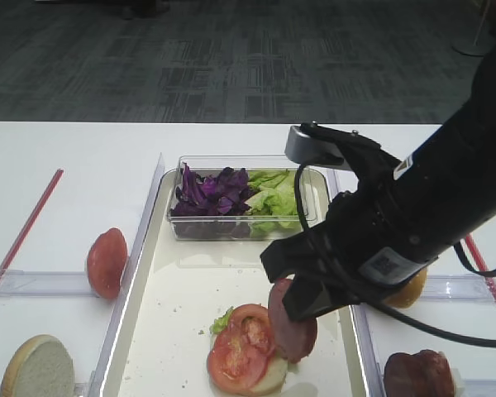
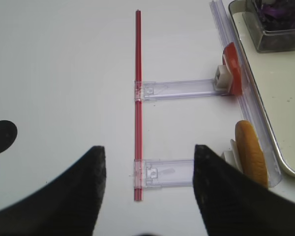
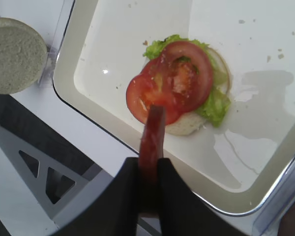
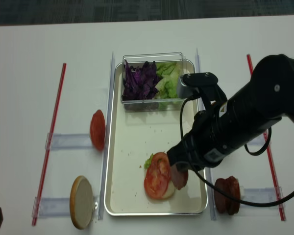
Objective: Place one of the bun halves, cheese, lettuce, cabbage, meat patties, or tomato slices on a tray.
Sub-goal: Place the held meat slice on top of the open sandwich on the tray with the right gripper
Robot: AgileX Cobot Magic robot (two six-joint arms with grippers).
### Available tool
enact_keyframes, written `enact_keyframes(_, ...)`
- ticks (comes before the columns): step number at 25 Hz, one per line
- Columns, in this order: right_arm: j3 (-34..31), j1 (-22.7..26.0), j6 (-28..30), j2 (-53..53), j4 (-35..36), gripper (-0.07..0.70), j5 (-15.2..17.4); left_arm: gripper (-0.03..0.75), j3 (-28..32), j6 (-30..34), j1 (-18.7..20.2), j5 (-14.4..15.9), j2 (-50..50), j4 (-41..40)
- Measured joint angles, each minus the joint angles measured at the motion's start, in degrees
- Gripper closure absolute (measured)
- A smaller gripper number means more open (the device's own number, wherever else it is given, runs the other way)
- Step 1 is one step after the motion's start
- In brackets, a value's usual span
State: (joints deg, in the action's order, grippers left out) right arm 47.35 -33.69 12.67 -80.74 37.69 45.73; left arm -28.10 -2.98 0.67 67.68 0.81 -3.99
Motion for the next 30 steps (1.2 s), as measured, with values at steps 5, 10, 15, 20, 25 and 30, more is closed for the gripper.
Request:
enact_keyframes(5,0.0,0.0,5.9,-2.2,3.8,0.503,-2.3,0.349,0.0,0.0,0.0,0.0,0.0,0.0)
enact_keyframes(10,0.0,0.0,13.2,-5.1,9.7,0.506,-3.6,0.349,0.0,0.0,0.0,0.0,0.0,0.0)
enact_keyframes(15,0.0,0.0,18.8,-8.3,14.6,0.507,-4.0,0.349,0.0,0.0,0.0,0.0,0.0,0.0)
enact_keyframes(20,0.0,0.0,23.5,-11.6,19.0,0.507,-4.5,0.349,0.0,0.0,0.0,0.0,0.0,0.0)
enact_keyframes(25,0.1,0.0,27.1,-13.9,22.0,0.507,-4.7,0.349,0.0,0.0,0.0,0.0,0.0,0.0)
enact_keyframes(30,0.9,0.0,28.6,-16.2,22.9,0.507,-4.9,0.349,0.0,0.0,0.0,0.0,0.0,0.0)
